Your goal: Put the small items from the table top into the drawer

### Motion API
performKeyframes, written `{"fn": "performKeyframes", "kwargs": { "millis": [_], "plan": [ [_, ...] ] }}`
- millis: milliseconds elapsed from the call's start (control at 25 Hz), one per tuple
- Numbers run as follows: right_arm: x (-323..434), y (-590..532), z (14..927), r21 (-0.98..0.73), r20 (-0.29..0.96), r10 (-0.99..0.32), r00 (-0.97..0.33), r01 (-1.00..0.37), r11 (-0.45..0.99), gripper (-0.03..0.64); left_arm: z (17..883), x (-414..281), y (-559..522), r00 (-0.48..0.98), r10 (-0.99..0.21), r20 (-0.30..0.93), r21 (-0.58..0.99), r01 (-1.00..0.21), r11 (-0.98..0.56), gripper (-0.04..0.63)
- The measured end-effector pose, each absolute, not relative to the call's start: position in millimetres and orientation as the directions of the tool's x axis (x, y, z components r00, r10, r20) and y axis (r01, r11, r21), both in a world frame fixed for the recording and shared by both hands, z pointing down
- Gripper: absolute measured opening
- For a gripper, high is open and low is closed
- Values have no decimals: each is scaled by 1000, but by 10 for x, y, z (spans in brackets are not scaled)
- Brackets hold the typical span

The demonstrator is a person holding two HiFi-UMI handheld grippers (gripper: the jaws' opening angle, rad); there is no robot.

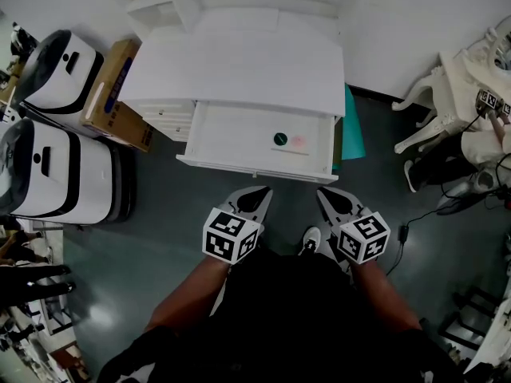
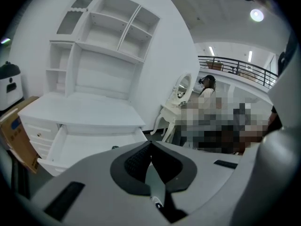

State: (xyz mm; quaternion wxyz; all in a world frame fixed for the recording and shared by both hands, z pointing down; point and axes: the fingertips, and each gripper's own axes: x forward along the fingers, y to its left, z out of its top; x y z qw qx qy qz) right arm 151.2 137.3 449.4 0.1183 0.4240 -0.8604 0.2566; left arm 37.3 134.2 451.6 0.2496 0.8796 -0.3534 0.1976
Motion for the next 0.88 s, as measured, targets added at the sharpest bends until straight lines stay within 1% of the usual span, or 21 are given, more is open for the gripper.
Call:
{"fn": "performKeyframes", "kwargs": {
  "millis": [400,880],
  "plan": [
    [1663,1394,4576,-337,421,-679,-601,-799,498,25,4567,603,1392,671,-493,554,283,-708,-647,3],
    [1620,1391,4601,-327,423,-682,-596,-803,499,25,4503,563,1352,667,-494,558,269,-708,-653,3]
  ]
}}
